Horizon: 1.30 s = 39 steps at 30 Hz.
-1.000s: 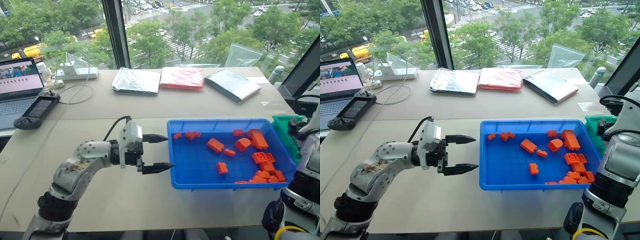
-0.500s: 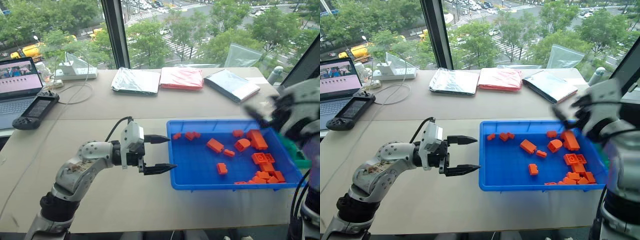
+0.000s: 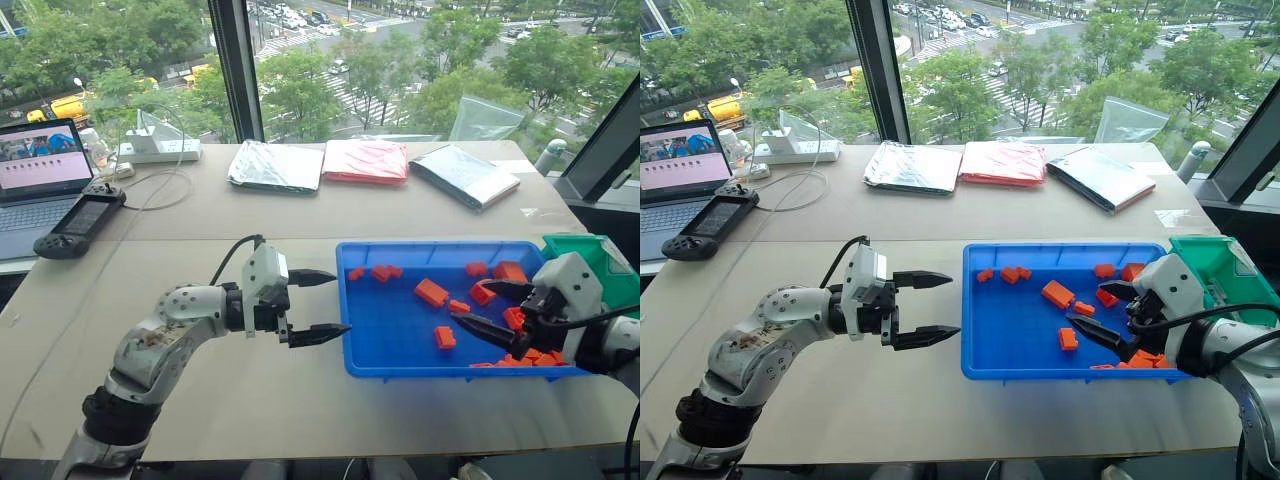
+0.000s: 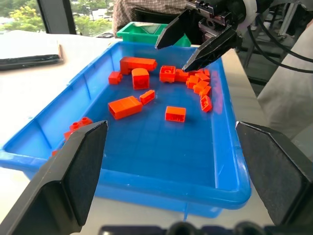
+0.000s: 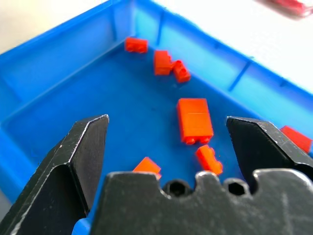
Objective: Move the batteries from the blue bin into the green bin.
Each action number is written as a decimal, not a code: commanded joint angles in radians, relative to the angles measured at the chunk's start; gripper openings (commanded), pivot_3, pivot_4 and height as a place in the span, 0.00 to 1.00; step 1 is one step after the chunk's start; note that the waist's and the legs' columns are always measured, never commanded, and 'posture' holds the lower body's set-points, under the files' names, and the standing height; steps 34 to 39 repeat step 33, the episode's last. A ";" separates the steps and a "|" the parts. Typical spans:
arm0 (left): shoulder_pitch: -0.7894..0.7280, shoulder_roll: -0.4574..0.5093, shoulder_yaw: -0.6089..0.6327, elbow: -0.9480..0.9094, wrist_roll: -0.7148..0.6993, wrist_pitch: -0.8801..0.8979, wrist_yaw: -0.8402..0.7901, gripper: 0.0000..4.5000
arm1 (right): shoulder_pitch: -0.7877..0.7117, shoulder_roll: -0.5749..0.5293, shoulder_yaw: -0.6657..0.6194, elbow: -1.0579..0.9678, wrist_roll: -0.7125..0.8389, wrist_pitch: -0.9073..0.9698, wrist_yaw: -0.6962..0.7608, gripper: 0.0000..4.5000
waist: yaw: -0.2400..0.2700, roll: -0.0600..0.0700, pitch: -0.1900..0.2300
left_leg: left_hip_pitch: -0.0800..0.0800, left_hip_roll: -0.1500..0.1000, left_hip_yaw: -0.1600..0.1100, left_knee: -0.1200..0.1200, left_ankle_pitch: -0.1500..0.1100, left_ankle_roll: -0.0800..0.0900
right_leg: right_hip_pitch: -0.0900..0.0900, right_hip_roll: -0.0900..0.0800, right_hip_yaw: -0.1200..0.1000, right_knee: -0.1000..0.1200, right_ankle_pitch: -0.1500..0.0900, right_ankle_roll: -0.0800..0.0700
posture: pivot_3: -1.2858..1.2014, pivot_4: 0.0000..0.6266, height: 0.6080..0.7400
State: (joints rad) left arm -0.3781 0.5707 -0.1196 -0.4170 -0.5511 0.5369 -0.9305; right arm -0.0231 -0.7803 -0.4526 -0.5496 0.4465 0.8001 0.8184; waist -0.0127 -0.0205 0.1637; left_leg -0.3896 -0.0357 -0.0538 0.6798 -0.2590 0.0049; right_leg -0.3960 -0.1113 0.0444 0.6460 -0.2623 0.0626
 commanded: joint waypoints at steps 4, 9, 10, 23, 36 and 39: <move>0.019 -0.132 0.080 0.017 0.116 -0.031 0.308 1.00 | -0.094 0.107 -0.018 0.065 -0.172 -0.102 -0.340 0.99 | 0.002 0.000 0.000 | 0.000 0.000 0.000 0.000 0.000 0.000 | 0.000 -0.001 0.000 0.000 0.000 0.000 | 0.52 0.24 1.00; 0.075 -0.331 0.089 -0.037 0.256 -0.006 0.653 1.00 | 0.013 0.266 0.094 -0.056 -0.399 -0.228 -0.601 0.99 | 0.012 0.000 -0.001 | -0.002 -0.001 -0.001 -0.001 0.000 -0.001 | -0.004 -0.002 0.001 0.001 0.000 0.000 | 0.52 0.24 1.00; 0.075 -0.359 0.099 -0.031 0.272 -0.005 0.696 1.00 | 0.032 0.273 0.117 -0.060 -0.435 -0.247 -0.622 0.99 | 0.013 0.000 -0.001 | -0.005 -0.001 0.000 -0.001 0.000 -0.001 | -0.008 -0.002 0.001 0.002 0.000 0.000 | 0.52 0.24 1.00; 0.056 -0.549 0.140 0.065 0.440 -0.042 1.009 1.00 | -0.067 0.312 0.104 0.110 -0.448 -0.326 -0.680 0.99 | 0.014 0.000 -0.001 | -0.005 -0.003 0.000 -0.001 0.002 -0.003 | -0.008 -0.001 0.002 0.002 0.001 0.000 | 0.52 0.24 1.00; 0.080 -0.544 0.149 0.035 0.448 -0.037 1.001 1.00 | -0.086 0.310 0.147 0.166 -0.463 -0.358 -0.674 0.99 | 0.012 0.000 -0.001 | -0.005 -0.002 0.000 -0.001 0.002 -0.003 | -0.008 -0.001 0.002 0.002 0.001 0.000 | 0.52 0.24 1.00; 0.080 -0.544 0.149 0.035 0.448 -0.037 1.001 1.00 | -0.086 0.310 0.147 0.166 -0.463 -0.358 -0.674 0.99 | 0.012 0.000 -0.001 | -0.005 -0.002 0.000 -0.001 0.002 -0.003 | -0.008 -0.001 0.002 0.002 0.001 0.000 | 0.52 0.24 1.00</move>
